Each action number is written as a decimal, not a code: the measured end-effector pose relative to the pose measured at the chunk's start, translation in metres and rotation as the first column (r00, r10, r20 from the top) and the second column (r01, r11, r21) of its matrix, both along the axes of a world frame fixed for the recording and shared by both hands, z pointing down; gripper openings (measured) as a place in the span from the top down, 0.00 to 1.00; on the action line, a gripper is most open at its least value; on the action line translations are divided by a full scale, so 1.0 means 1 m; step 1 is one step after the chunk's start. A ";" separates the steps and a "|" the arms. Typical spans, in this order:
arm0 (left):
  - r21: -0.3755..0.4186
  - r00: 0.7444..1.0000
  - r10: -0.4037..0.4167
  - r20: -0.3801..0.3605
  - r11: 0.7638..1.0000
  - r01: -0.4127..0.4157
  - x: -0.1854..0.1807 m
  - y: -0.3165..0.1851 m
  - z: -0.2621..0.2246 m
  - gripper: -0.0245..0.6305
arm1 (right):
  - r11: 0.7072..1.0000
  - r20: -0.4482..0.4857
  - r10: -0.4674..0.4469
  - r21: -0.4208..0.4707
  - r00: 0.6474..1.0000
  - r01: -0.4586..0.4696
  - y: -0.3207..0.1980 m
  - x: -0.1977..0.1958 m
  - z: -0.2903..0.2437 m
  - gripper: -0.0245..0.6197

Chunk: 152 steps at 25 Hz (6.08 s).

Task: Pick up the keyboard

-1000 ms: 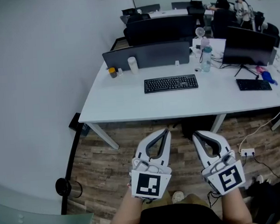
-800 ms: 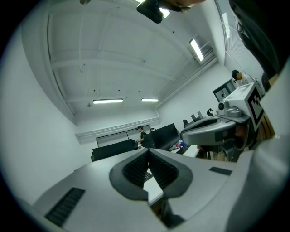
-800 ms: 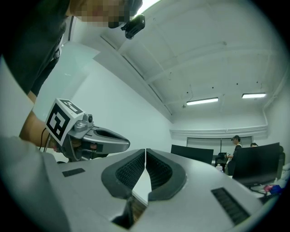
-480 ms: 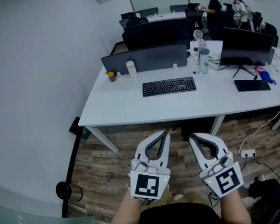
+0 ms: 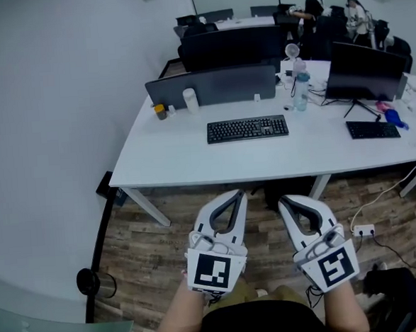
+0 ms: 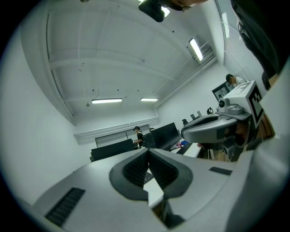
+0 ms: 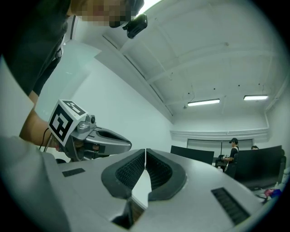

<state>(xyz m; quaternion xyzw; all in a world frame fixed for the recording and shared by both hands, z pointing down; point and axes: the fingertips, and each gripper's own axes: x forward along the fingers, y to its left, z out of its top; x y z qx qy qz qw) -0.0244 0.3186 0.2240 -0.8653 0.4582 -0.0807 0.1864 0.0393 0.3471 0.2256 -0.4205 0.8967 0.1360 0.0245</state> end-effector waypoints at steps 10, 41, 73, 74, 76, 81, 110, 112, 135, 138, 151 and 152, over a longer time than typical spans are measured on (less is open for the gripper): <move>0.020 1.000 -0.018 0.007 1.000 0.018 -0.008 -0.042 -0.006 0.95 | 1.000 0.000 0.003 -0.002 1.000 -0.003 -0.040 -0.003 -0.001 0.91; 0.025 0.998 -0.058 -0.031 0.998 0.059 -0.041 -0.149 0.005 0.95 | 0.997 -0.034 0.034 -0.067 0.999 -0.037 -0.144 -0.025 0.021 0.91; 0.004 0.999 -0.026 -0.034 1.000 0.026 -0.077 -0.294 0.009 0.95 | 0.992 -0.031 0.081 -0.098 0.996 -0.083 -0.283 -0.056 0.020 0.91; 0.008 0.999 -0.025 -0.035 1.000 0.025 -0.079 -0.299 0.008 0.95 | 0.992 -0.027 0.082 -0.094 0.996 -0.084 -0.288 -0.058 0.018 0.91; 0.012 0.999 -0.023 -0.038 1.000 0.023 -0.082 -0.310 0.006 0.95 | 0.992 -0.021 0.087 -0.085 0.996 -0.089 -0.297 -0.060 0.016 0.91; 0.016 0.999 -0.010 -0.034 1.000 0.010 -0.088 -0.339 0.005 0.95 | 0.991 -0.014 0.109 -0.076 0.994 -0.110 -0.326 -0.063 0.013 0.91; -0.017 0.996 0.085 -0.001 0.996 -0.085 -0.110 -0.459 0.032 0.95 | 0.954 -0.025 0.265 -0.141 0.964 -0.266 -0.432 -0.069 0.038 0.91; -0.030 0.997 0.080 0.001 0.996 -0.080 -0.112 -0.462 0.036 0.95 | 0.954 -0.024 0.265 -0.140 0.964 -0.266 -0.433 -0.069 0.039 0.91; -0.050 1.000 -0.006 -0.017 0.999 0.005 -0.108 -0.480 0.048 0.95 | 0.970 -0.066 0.187 -0.147 0.980 -0.195 -0.462 -0.054 0.048 0.91; -0.053 0.999 -0.037 -0.034 0.998 0.036 -0.105 -0.490 0.048 0.95 | 0.972 -0.055 0.174 -0.149 0.983 -0.181 -0.475 -0.047 0.048 0.91; -0.057 0.991 -0.131 0.015 0.990 0.132 -0.075 -0.531 0.067 0.95 | 0.960 -0.070 0.167 -0.217 0.983 -0.178 -0.534 0.014 0.081 0.91; -0.057 0.992 -0.125 0.016 0.990 0.126 -0.070 -0.533 0.068 0.95 | 0.958 -0.066 0.166 -0.225 0.984 -0.177 -0.538 0.018 0.084 0.91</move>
